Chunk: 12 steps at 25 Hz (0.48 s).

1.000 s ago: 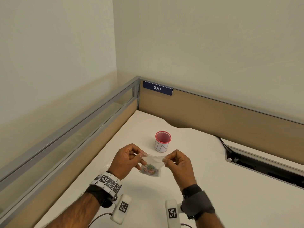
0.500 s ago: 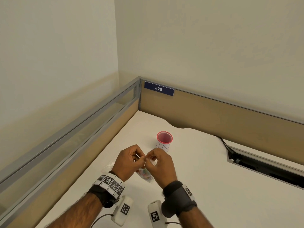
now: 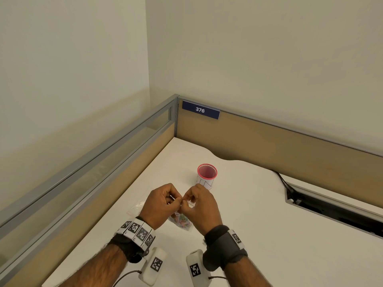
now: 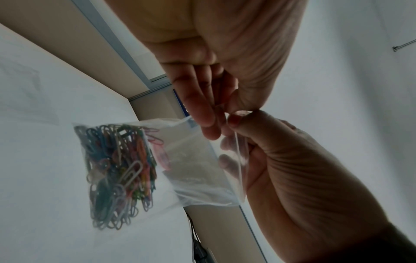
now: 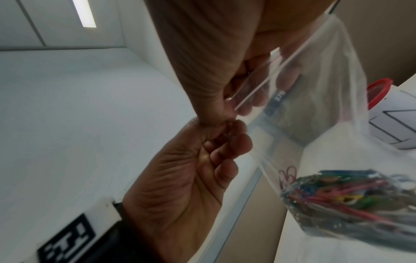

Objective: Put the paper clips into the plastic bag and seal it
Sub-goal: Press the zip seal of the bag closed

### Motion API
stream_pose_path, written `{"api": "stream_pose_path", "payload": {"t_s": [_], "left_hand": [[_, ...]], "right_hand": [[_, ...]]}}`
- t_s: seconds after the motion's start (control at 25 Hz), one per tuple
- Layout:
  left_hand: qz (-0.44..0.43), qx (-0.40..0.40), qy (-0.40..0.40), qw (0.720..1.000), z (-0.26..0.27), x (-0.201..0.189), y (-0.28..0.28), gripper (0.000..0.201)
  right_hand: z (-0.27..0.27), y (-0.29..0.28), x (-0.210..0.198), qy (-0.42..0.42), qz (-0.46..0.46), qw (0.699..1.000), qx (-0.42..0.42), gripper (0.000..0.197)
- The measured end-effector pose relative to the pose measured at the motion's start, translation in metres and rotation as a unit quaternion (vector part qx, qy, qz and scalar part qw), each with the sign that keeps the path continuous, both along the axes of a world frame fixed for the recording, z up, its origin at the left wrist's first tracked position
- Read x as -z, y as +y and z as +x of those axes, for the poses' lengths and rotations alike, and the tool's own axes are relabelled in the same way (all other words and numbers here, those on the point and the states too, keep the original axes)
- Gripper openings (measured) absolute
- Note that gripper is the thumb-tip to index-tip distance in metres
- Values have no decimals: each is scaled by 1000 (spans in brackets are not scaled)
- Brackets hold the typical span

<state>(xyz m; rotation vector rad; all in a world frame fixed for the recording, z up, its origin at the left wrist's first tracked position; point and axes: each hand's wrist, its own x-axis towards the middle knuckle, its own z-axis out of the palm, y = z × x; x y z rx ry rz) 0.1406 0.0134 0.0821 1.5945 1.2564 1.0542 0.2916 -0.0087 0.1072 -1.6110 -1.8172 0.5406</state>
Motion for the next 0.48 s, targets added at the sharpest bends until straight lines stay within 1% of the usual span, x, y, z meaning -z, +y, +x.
{"api": "stream_pose_path", "payload": {"t_s": [0.16, 0.28, 0.48], "left_hand": [[10, -4, 17, 1000, -2, -1, 0, 10], [-5, -1, -9, 1000, -2, -2, -2, 10], [-30, 1, -41, 999, -7, -3, -2, 12]], "right_hand": [[1, -2, 1, -3, -3, 1000, -2, 19], [4, -2, 2, -16, 6, 1000, -14, 21], [18, -9, 4, -26, 0, 999, -33, 11]]}}
